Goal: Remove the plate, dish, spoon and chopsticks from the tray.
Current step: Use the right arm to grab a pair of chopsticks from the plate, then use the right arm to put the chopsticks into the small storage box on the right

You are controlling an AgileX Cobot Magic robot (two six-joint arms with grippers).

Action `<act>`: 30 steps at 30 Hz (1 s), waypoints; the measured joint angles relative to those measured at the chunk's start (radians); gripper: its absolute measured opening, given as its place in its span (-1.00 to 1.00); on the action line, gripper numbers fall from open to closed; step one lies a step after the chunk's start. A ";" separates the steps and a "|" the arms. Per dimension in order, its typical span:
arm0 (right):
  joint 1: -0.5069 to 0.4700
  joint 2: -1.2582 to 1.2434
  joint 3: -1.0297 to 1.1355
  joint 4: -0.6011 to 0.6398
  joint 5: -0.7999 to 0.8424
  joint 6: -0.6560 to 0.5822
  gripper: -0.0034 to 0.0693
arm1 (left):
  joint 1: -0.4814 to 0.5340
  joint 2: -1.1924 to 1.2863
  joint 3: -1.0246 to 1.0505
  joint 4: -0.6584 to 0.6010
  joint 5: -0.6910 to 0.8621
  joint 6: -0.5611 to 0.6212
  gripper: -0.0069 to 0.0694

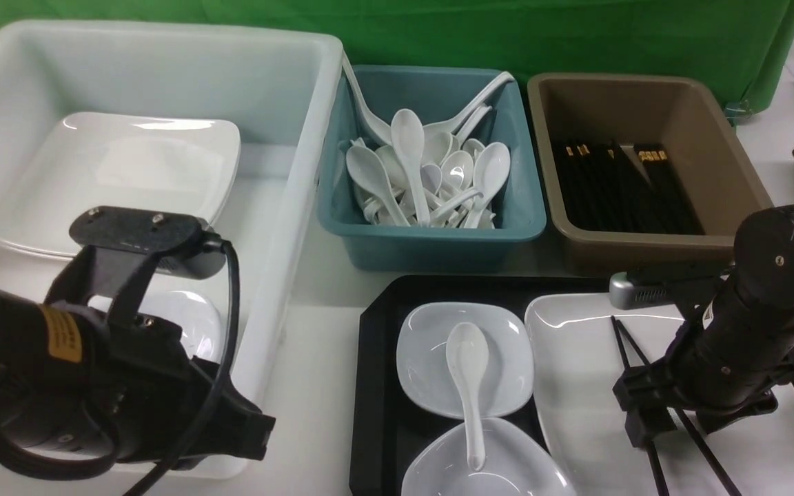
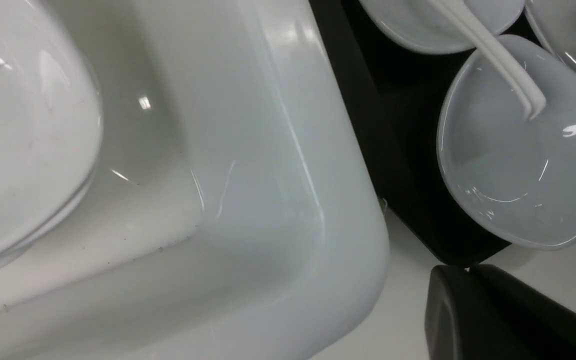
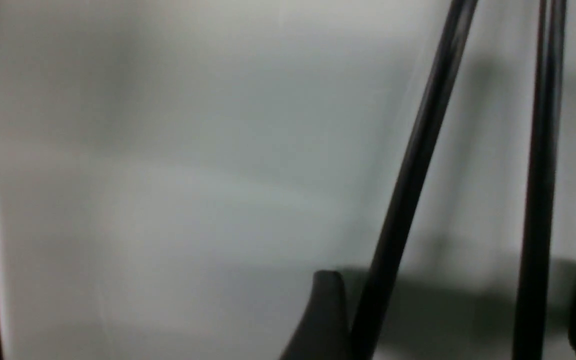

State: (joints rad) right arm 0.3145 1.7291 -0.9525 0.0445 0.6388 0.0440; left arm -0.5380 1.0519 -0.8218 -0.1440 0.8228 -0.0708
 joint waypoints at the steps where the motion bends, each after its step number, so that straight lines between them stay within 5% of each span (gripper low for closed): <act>1: 0.000 0.001 -0.001 -0.005 0.001 0.000 0.73 | 0.000 0.000 0.000 0.000 -0.003 0.000 -0.82; 5: 0.000 0.001 -0.001 -0.009 0.001 0.000 0.27 | 0.000 0.000 0.000 0.001 -0.008 0.000 -0.82; 6: 0.000 0.001 -0.001 -0.009 0.002 0.000 0.06 | 0.000 0.000 0.000 0.001 -0.009 -0.001 -0.82; 7: 0.000 0.002 -0.001 -0.008 0.006 0.000 -0.35 | 0.000 0.000 0.000 0.001 -0.010 -0.001 -0.82; 9: 0.000 0.002 -0.001 -0.008 0.007 0.000 -0.53 | 0.000 0.000 0.000 0.002 -0.012 -0.001 -0.82; 21: 0.000 -0.245 -0.041 0.045 0.119 -0.021 -0.52 | 0.000 0.000 0.000 0.004 -0.014 -0.003 -0.80; 30: -0.085 -0.156 -0.451 0.050 -0.067 -0.074 -0.52 | 0.000 0.000 0.000 -0.003 -0.070 -0.004 -0.80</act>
State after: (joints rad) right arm 0.2296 1.5736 -1.4031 0.0943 0.5717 -0.0300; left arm -0.5380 1.0519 -0.8218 -0.1474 0.7524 -0.0749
